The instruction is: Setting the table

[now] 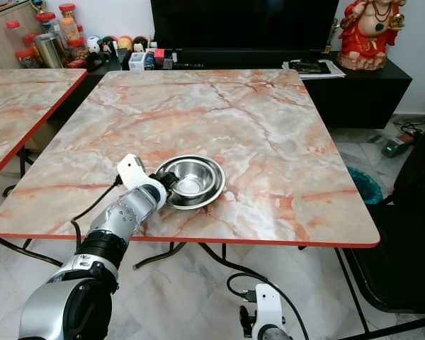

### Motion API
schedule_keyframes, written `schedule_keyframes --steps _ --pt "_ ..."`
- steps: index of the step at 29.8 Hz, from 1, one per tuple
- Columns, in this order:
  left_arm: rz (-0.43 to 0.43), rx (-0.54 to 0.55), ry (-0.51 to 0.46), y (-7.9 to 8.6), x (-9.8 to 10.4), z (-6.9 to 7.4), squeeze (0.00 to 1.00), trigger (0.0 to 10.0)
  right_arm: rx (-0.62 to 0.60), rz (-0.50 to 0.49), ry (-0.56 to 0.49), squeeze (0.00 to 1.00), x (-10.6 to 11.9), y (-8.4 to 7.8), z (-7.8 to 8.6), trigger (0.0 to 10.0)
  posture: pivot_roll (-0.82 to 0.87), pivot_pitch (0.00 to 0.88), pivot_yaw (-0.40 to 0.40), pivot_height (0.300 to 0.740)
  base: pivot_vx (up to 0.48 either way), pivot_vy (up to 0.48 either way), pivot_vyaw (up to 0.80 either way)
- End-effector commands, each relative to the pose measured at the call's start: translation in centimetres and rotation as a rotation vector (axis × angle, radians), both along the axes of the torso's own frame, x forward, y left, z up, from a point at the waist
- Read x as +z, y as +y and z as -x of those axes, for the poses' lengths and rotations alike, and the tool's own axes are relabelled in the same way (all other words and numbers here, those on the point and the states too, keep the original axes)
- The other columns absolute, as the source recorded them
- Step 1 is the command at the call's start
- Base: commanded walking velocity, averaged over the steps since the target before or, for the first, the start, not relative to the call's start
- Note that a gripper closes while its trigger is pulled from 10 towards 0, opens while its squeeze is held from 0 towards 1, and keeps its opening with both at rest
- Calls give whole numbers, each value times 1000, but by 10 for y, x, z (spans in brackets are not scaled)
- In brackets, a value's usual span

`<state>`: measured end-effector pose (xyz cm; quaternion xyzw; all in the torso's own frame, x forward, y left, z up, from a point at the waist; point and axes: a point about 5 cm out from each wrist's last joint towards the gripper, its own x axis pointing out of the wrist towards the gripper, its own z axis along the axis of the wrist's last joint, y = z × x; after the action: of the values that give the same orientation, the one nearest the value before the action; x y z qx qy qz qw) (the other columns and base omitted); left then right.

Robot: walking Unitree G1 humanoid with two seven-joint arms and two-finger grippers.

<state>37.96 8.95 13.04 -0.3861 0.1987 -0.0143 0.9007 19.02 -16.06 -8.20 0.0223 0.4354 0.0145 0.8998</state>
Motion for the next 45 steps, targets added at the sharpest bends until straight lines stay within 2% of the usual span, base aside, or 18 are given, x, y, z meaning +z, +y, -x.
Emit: schedule_keyframes --steps 1,11,13,20,28,29,31,32,33,35,36,38,39,40,43,45 --pt "-11 -19 -56 -3 22 -7 0 10000 5 -4 -4 0 1 2 -3 10000 -30 0 32 728 0 0 0" --pt "-27 -27 -68 0 30 -7 0 10000 6 -4 -5 0 2 2 -4 10000 -29 0 33 728 0 0 0" --pt "-64 -42 -77 4 38 -6 0 10000 6 -4 -6 0 2 2 -4 10000 -25 0 30 728 0 0 0" --pt "-108 -25 -90 11 44 -6 0 10000 10 -4 -7 0 2 3 -5 10000 -23 0 28 728 0 0 0" --pt "-255 -9 -206 22 65 -8 0 10000 11 -5 -10 0 3 3 -7 10000 -27 0 30 728 0 0 0" --pt "-324 6 -285 27 71 -8 0 10000 6 -7 -11 0 3 3 -7 10000 -28 0 30 728 0 0 0" --pt "-339 9 -304 29 73 -8 0 10000 5 -7 -11 0 3 3 -7 10000 -28 0 30 728 0 0 0" --pt "-474 21 -406 37 79 -7 0 10000 3 -8 -13 0 3 3 -7 10000 -31 0 32 728 0 0 0" --pt "-569 27 -484 42 83 -4 0 10000 0 -8 -15 0 3 3 -7 10000 -31 0 32 728 0 0 0" --pt "-602 32 -505 45 83 -3 0 10000 -2 -8 -16 0 3 3 -7 10000 -28 0 31 728 0 0 0" --pt "-694 54 -538 54 81 0 0 10000 -2 -7 -16 0 3 2 -7 10000 -28 0 30 728 0 0 0" --pt "-712 98 -549 65 79 4 0 10000 -3 -6 -16 0 3 2 -7 10000 -27 0 29 728 0 0 0" --pt "-825 146 -565 79 75 8 0 10000 -3 -5 -19 0 4 2 -7 10000 -25 0 27 728 0 0 0" --pt "-825 146 -565 79 75 8 0 10000 -3 -5 -19 0 4 2 -7 10000 -25 0 27 728 0 0 0" --pt "-956 164 -578 90 70 12 0 10000 -3 -4 -20 0 4 1 -7 10000 -23 0 26 728 0 0 0" --pt "-1000 240 -544 114 55 21 0 10000 0 -3 -20 0 3 1 -6 10000 -19 0 22 728 0 0 0"
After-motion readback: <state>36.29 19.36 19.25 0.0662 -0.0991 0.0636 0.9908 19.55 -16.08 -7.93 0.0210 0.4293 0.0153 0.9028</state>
